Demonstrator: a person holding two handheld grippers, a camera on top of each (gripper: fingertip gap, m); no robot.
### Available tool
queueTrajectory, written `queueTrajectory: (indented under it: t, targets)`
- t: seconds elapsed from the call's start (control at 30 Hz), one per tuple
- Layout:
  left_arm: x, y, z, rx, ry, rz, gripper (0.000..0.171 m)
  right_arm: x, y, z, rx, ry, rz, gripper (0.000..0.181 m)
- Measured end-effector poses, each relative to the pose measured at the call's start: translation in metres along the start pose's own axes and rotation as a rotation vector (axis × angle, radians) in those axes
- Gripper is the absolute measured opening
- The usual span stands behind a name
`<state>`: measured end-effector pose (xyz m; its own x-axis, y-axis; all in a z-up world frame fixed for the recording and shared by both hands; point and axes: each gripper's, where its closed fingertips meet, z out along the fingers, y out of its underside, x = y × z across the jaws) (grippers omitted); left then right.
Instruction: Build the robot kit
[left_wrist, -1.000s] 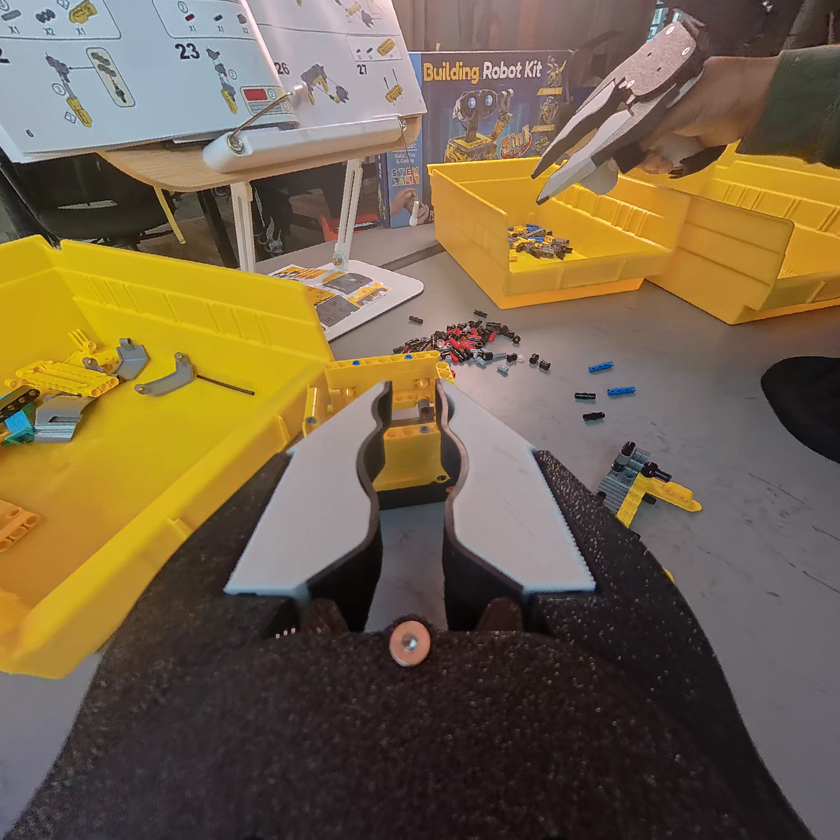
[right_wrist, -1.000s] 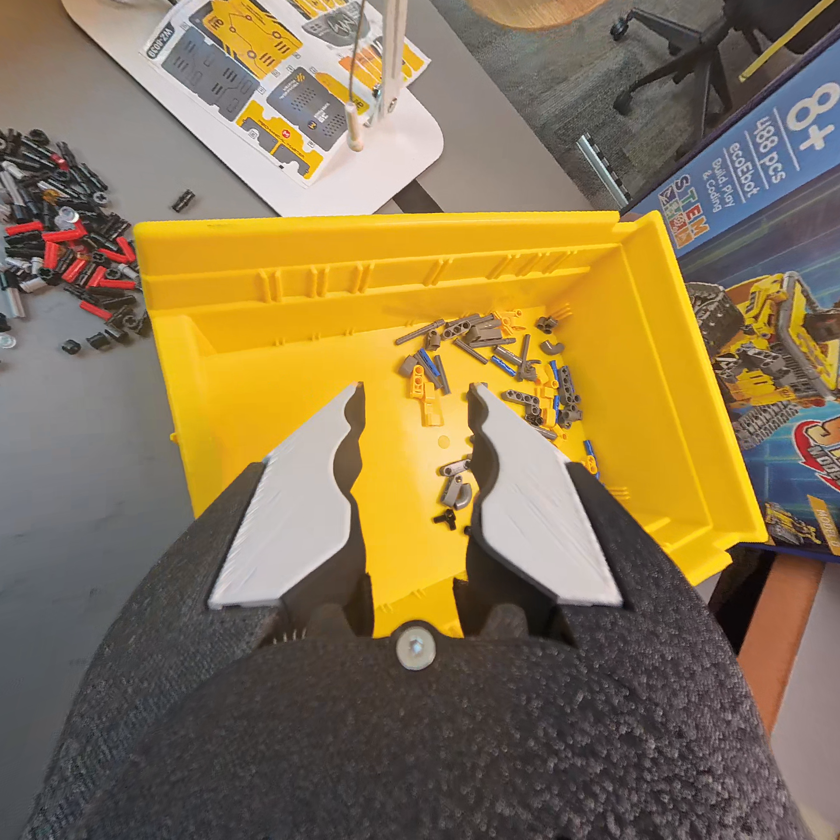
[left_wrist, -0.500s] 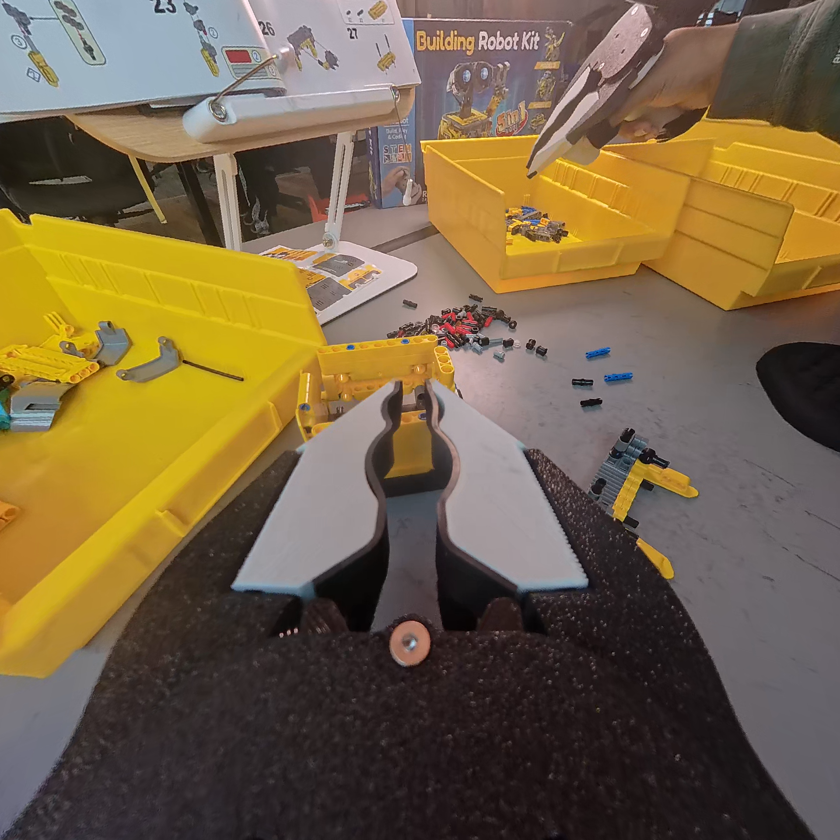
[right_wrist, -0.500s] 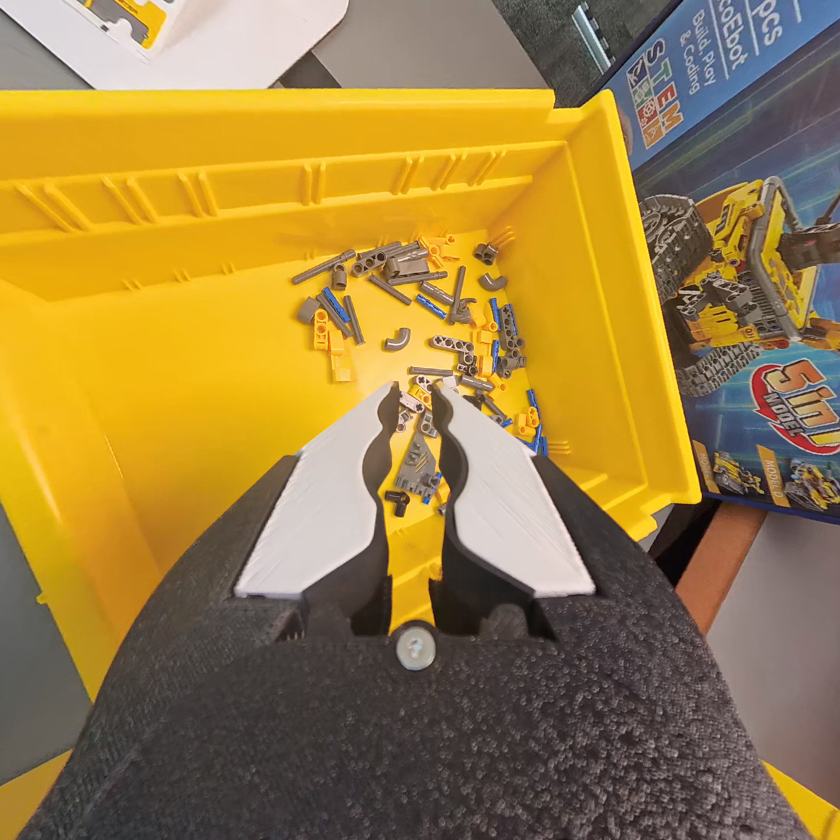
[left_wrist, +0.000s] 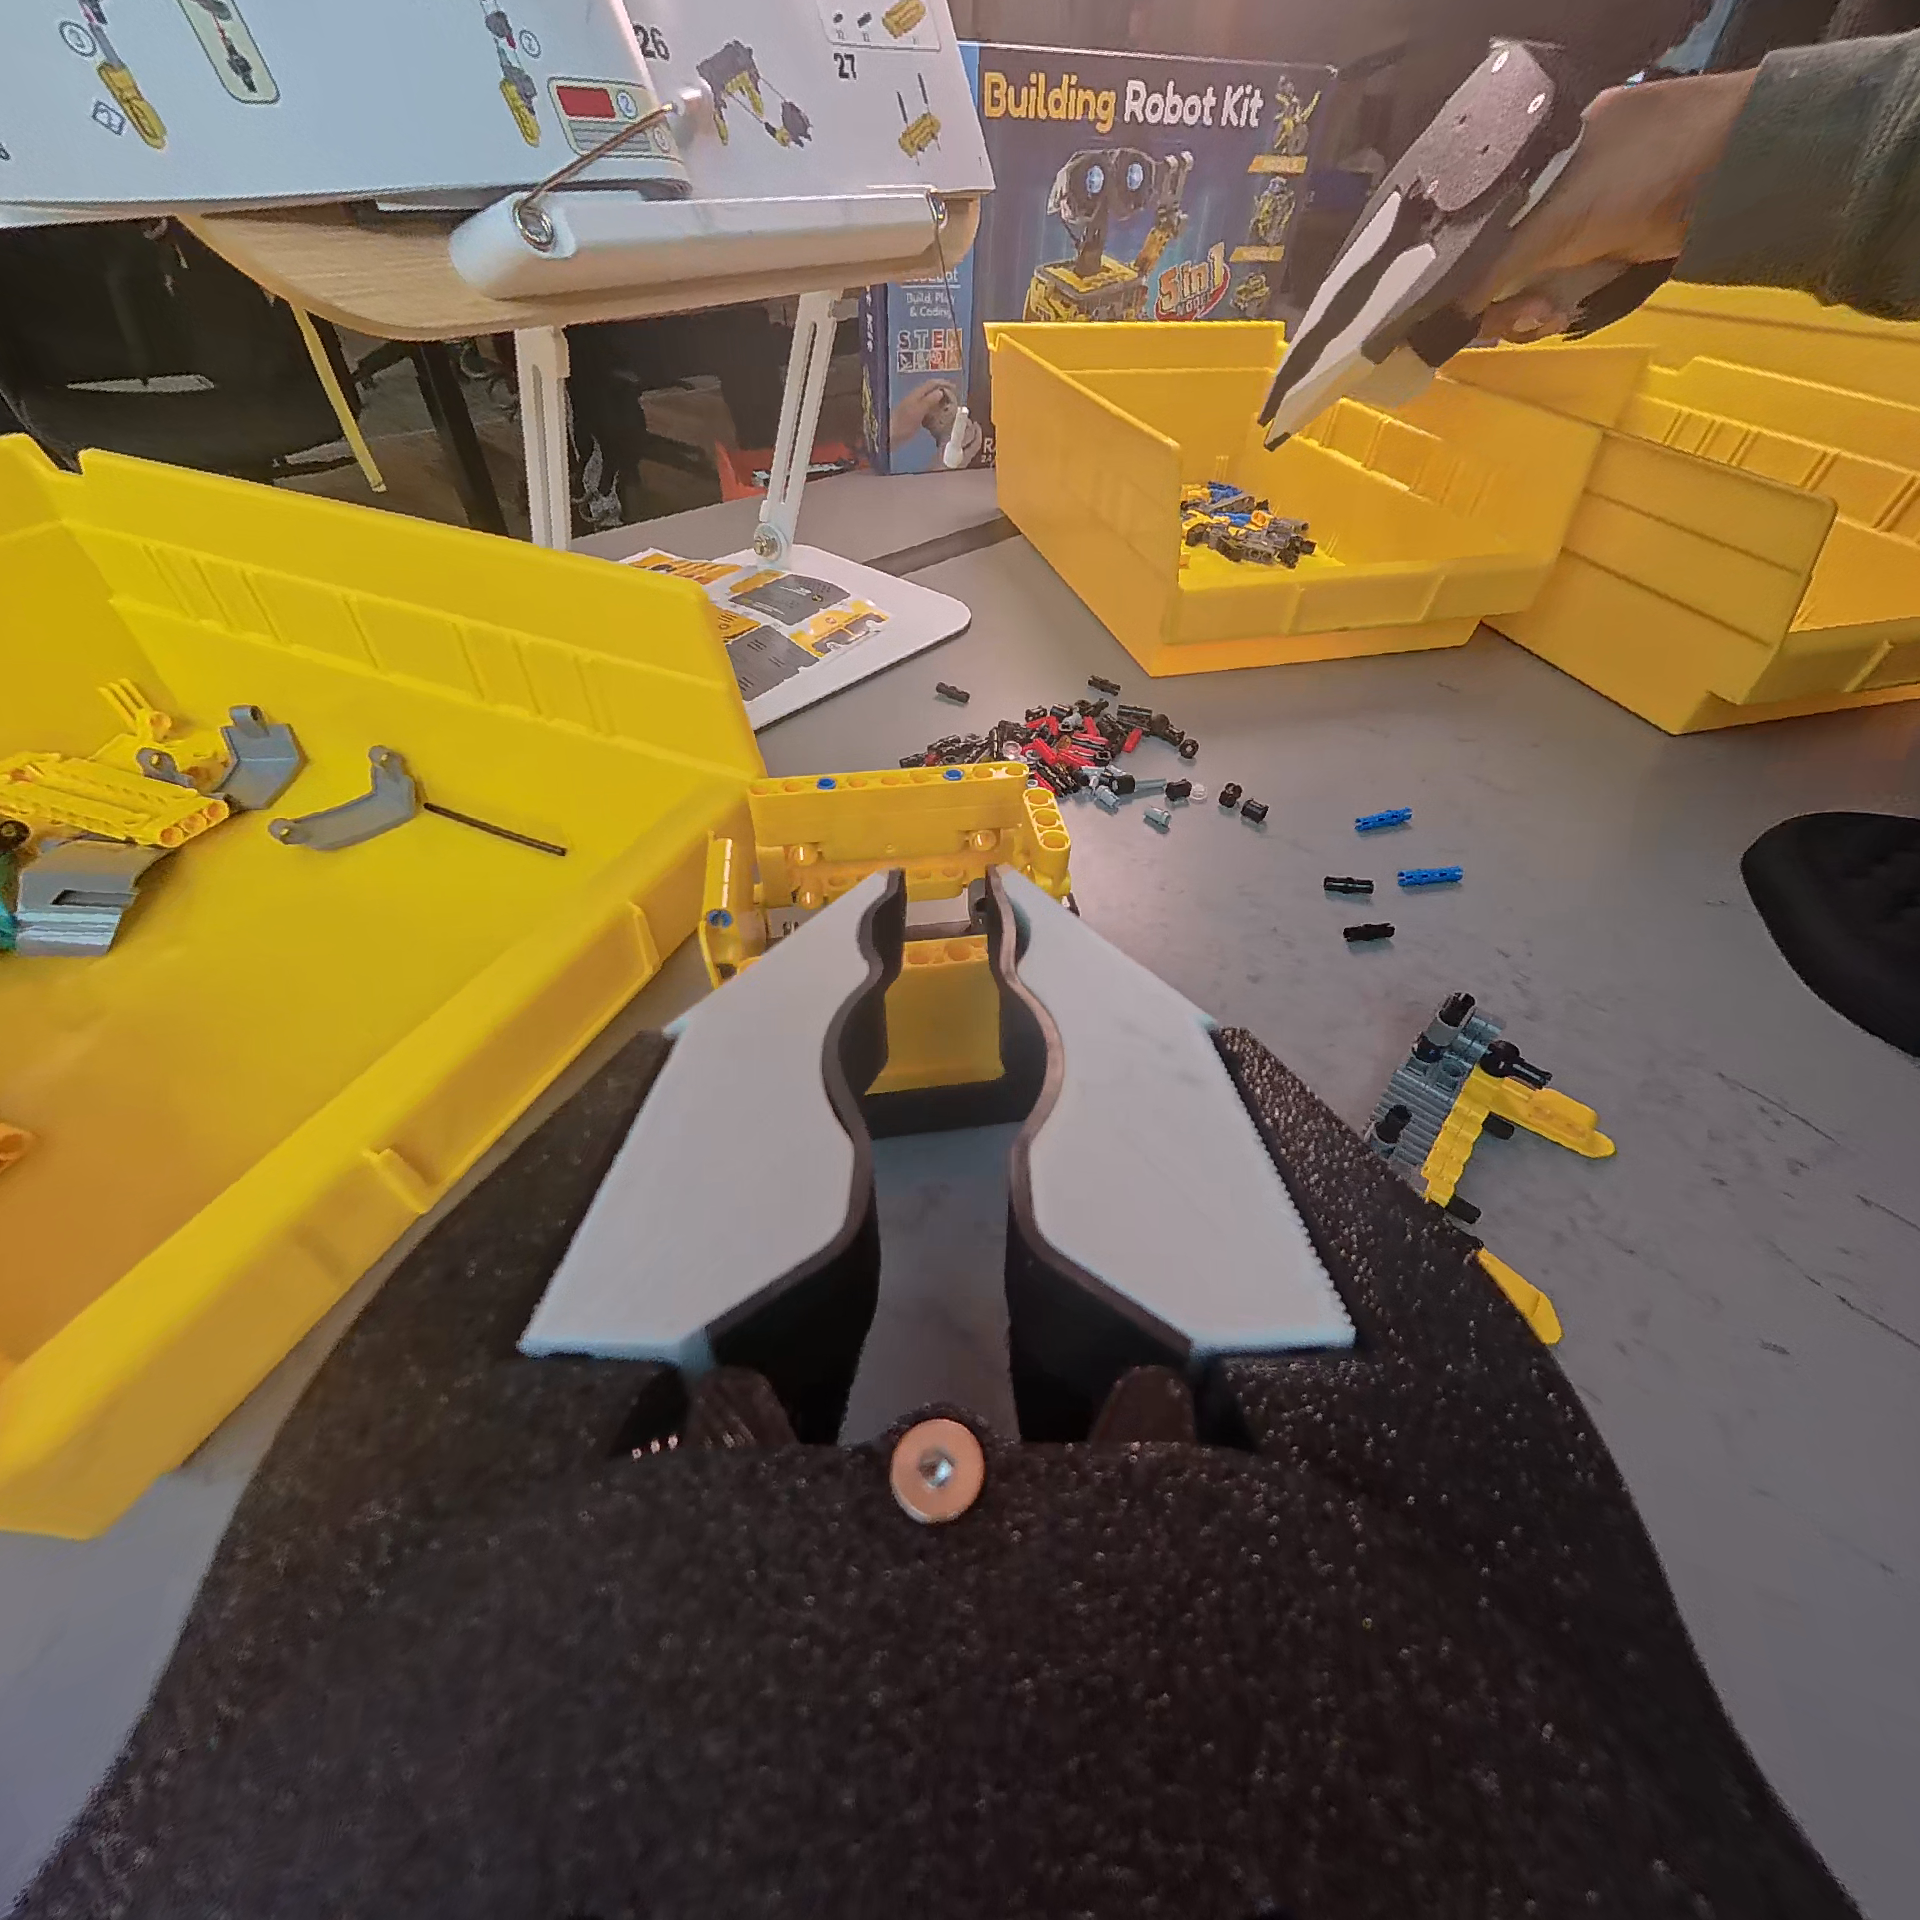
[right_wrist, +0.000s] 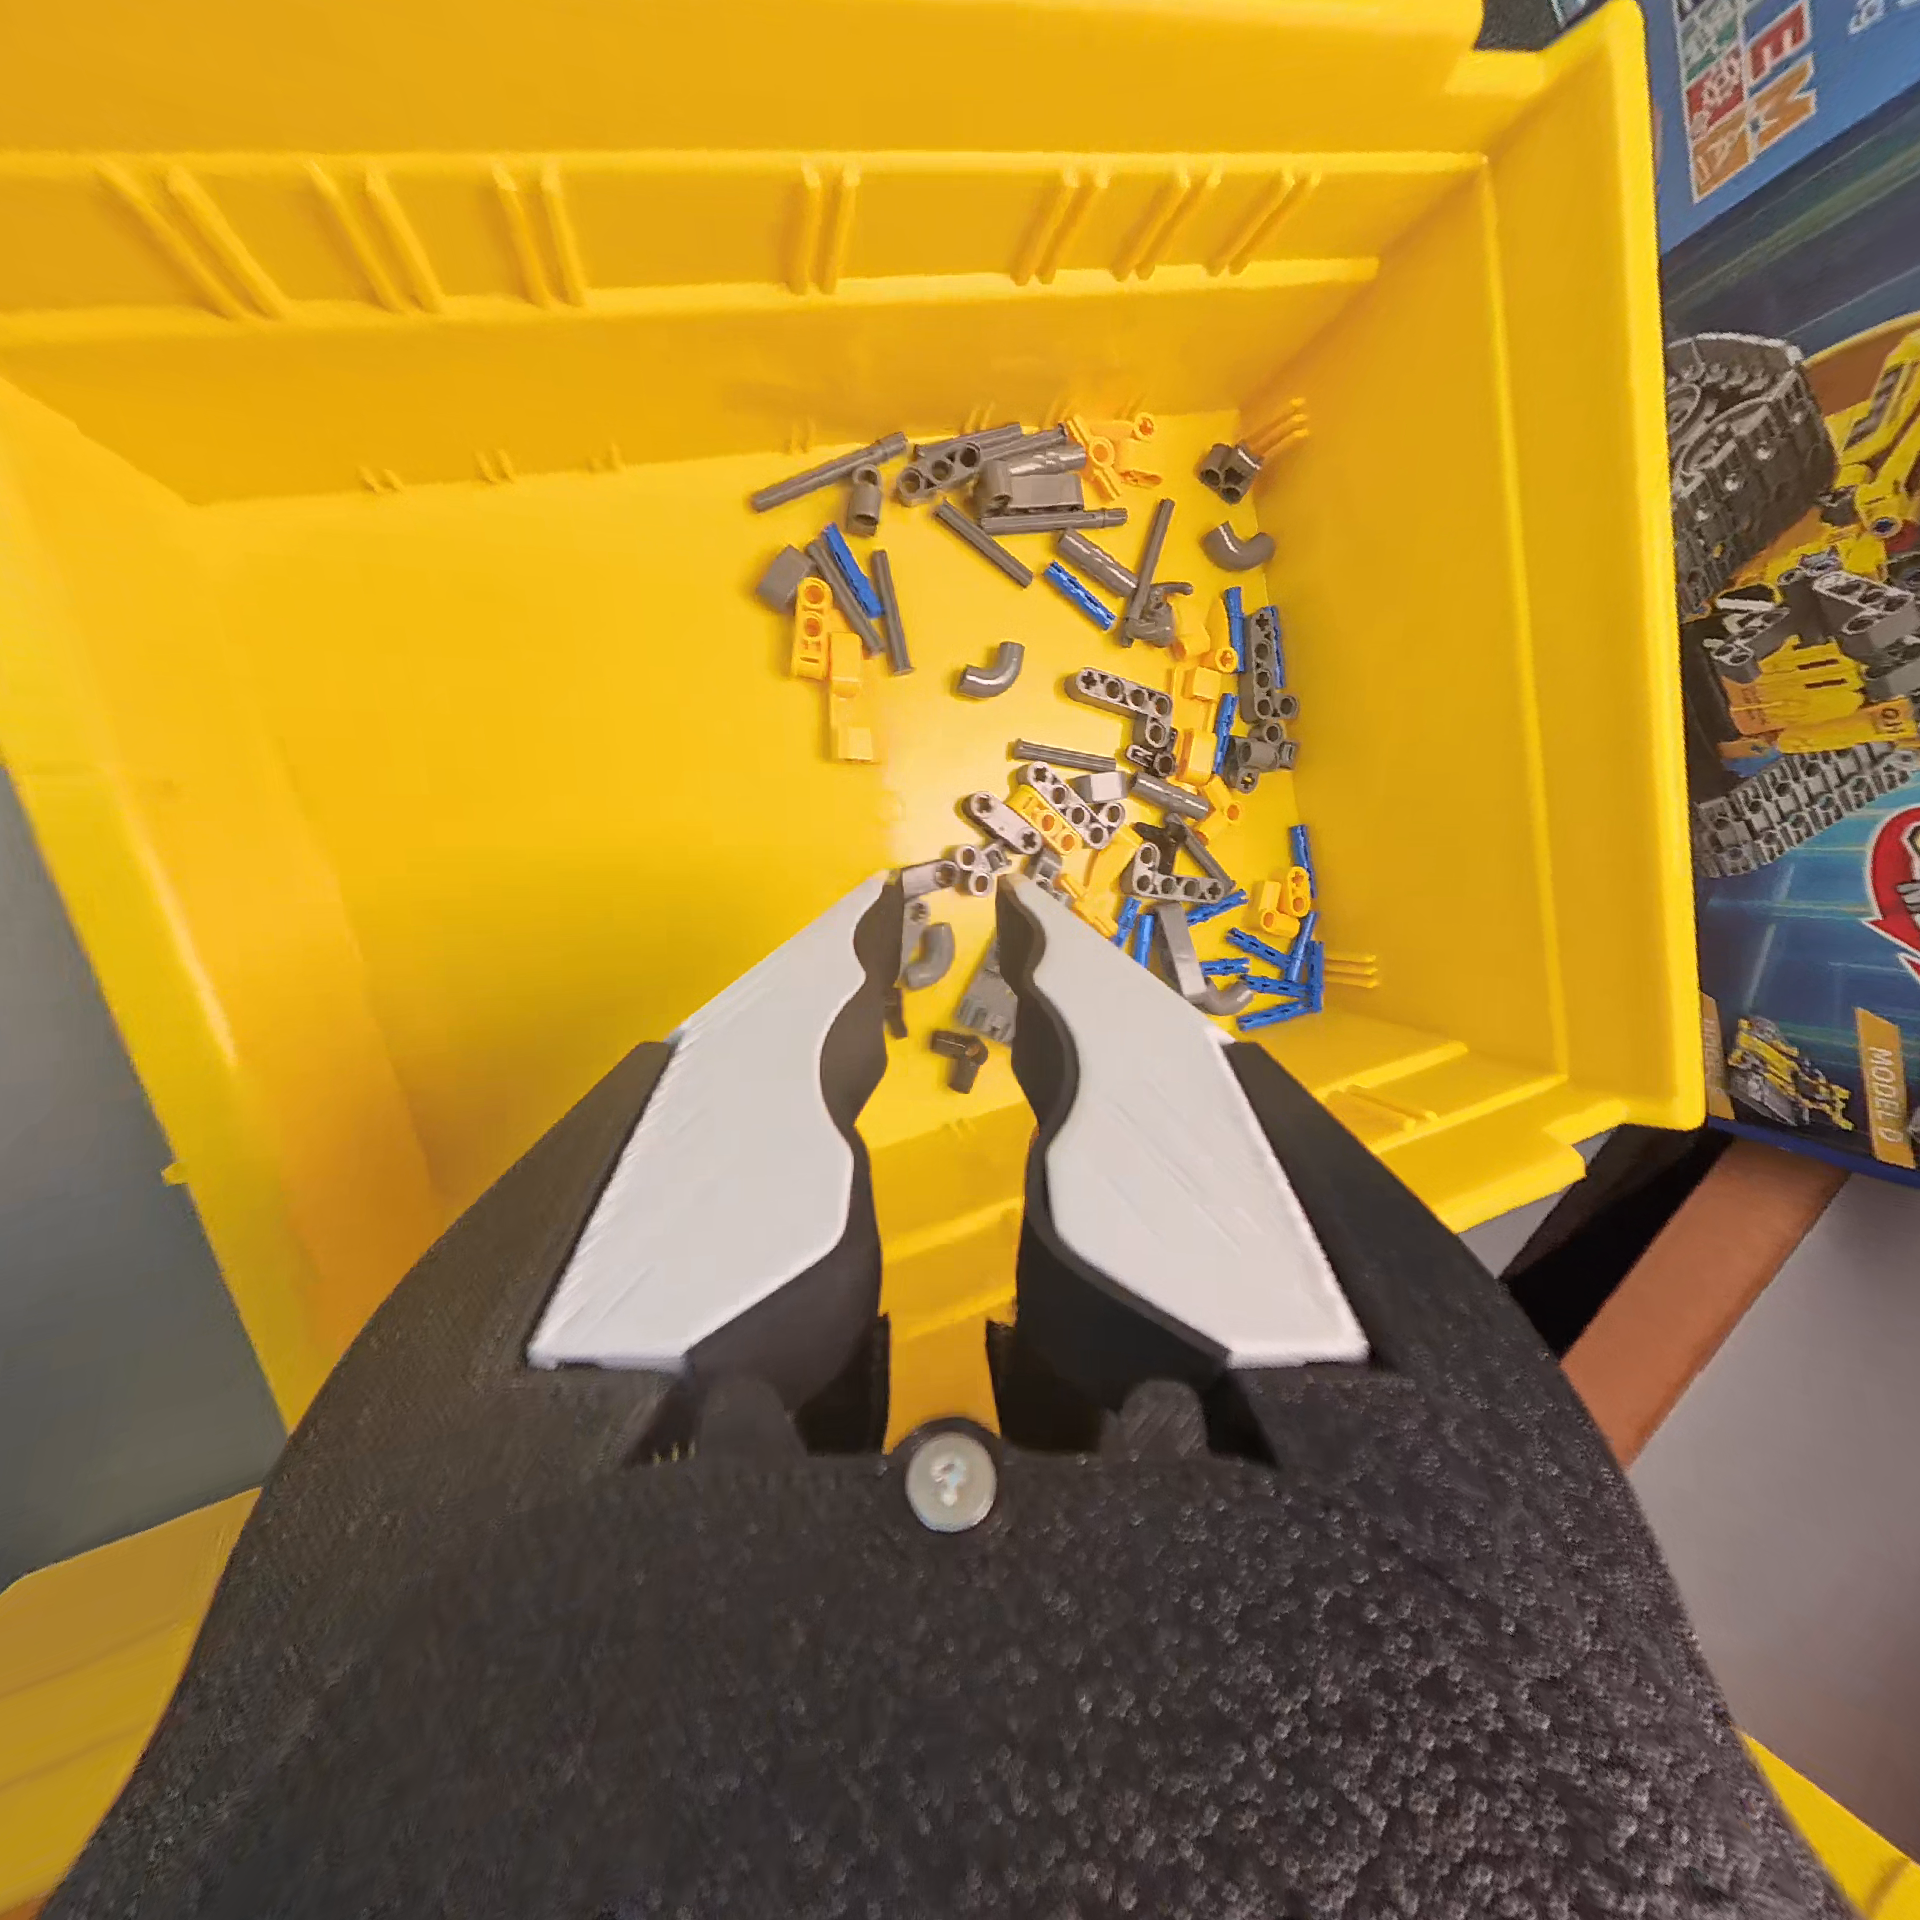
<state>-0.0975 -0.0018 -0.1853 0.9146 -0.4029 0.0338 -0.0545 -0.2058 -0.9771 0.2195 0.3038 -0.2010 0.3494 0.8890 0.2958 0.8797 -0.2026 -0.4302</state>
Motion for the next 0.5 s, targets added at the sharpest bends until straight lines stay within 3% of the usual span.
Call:
queueTrajectory:
  t: [0.1, 0.3, 0.4, 0.5]
  targets:
    - [0.0, 0.001, 0.001, -0.005, 0.001, 0.004, 0.014, -0.038, -0.023, -0.015, 0.091, -0.069, -0.054, 0.022]
    - [0.001, 0.002, 0.002, -0.014, 0.004, 0.009, 0.015, -0.152, -0.091, -0.051, 0.315, -0.24, -0.213, 0.024]
    - [0.002, 0.002, 0.001, -0.012, 0.005, 0.009, 0.016, -0.197, -0.108, -0.05, 0.35, -0.295, -0.283, 0.024]
    - [0.003, -0.001, 0.0, -0.005, 0.008, 0.012, 0.016, -0.219, -0.115, -0.036, 0.333, -0.31, -0.303, 0.03]
